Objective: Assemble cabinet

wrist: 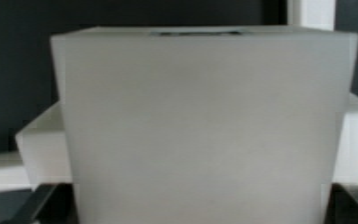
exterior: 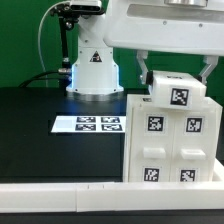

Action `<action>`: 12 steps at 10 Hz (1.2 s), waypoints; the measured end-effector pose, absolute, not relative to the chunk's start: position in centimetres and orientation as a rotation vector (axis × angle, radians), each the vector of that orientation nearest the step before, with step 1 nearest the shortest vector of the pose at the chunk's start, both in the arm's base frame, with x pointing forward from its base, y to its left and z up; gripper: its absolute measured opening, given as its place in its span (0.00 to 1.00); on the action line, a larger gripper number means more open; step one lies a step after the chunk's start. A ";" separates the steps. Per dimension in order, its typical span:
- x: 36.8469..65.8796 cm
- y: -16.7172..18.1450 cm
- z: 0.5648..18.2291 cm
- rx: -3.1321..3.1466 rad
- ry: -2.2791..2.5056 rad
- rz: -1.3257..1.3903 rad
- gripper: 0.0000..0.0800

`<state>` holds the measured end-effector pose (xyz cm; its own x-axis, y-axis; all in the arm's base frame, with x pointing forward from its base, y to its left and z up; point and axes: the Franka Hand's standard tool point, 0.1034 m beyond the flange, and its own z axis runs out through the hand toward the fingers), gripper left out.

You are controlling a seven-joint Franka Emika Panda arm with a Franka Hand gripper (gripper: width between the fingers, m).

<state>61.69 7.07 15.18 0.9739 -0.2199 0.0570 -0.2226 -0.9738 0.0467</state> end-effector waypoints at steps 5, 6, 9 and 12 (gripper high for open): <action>61.4 7.2 15.1 2.848 -1.257 0.091 0.70; 61.3 7.8 15.0 2.740 -1.508 0.085 0.70; 61.3 8.4 15.0 2.505 -1.960 0.034 0.70; 61.5 8.7 14.9 2.272 -2.257 0.003 0.70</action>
Offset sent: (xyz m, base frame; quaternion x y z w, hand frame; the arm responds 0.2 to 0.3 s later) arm -0.0114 -0.0246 0.0024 -0.0296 0.0138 0.3181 0.9475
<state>61.49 8.69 14.89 0.0074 -0.9991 -0.0416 -0.9990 -0.0056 -0.0443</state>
